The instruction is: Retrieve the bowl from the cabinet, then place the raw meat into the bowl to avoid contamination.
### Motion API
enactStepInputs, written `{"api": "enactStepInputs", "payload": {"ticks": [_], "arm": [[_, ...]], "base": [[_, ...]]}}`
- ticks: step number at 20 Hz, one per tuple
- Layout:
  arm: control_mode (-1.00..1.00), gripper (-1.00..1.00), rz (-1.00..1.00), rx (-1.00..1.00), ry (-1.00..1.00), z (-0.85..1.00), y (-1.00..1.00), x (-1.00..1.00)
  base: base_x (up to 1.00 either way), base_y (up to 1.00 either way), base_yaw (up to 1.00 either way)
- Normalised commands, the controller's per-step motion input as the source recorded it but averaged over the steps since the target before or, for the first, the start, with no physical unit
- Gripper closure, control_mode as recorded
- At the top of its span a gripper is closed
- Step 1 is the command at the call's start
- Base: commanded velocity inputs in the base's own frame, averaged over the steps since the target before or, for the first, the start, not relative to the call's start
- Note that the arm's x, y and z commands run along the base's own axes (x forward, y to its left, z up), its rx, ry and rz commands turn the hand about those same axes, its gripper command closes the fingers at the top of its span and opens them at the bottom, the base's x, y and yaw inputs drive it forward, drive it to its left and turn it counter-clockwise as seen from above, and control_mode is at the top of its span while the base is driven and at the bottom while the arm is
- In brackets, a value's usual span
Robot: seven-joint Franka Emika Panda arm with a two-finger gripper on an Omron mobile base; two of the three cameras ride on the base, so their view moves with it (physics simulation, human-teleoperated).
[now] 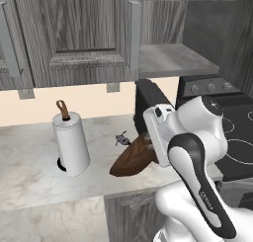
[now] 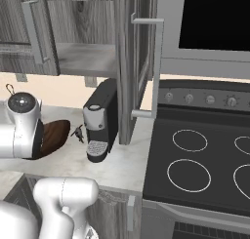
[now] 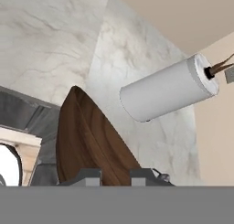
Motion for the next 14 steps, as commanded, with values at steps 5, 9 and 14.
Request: {"api": "enactStepInputs", "payload": {"ticks": [5,9,14], "arm": [[-1.0,1.0,0.0,0.06,-0.16,-0.56,0.04,0.0],[-1.0,1.0,0.0,0.07,-0.11,-0.49,0.04,0.0],[-1.0,1.0,0.0,0.14,-0.05,-0.51,0.04,0.04]], "base": [[0.0,0.0,0.0],[0.0,0.0,0.0],[0.0,0.0,0.0]]}}
